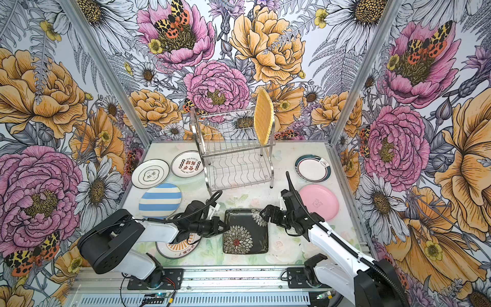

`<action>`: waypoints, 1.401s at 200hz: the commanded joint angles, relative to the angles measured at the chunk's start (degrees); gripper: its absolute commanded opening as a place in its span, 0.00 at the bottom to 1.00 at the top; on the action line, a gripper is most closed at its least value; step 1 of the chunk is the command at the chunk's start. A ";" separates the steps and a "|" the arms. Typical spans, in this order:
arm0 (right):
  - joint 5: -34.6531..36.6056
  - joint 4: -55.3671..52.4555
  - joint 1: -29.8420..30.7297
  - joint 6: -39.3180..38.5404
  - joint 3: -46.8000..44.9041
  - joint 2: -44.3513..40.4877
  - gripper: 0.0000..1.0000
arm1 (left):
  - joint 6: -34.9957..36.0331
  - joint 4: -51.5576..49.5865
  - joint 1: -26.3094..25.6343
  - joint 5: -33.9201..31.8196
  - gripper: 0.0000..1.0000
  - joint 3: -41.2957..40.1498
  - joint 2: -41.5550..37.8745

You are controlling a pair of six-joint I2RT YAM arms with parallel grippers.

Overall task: Load plates into a dish rack
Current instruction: Pick up the plate from the bottom-center of the table.

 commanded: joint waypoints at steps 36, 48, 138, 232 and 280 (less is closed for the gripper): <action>-5.02 0.05 -0.28 -4.56 4.60 -0.81 0.89 | 2.02 -3.29 4.79 5.12 0.00 4.41 -11.96; -6.38 0.21 -0.31 -5.47 5.52 -0.30 0.90 | 2.69 -5.47 5.65 5.94 0.00 5.53 -13.89; -19.07 8.64 0.04 -7.00 10.58 3.75 0.79 | 4.41 -12.88 7.41 9.65 0.00 10.55 -22.16; -23.13 14.51 3.96 -5.54 11.09 7.90 0.48 | 4.36 -12.98 7.31 9.56 0.00 11.43 -22.92; -25.36 21.83 4.06 -1.73 9.31 8.22 0.28 | 4.39 -12.98 7.25 9.55 0.00 11.51 -22.82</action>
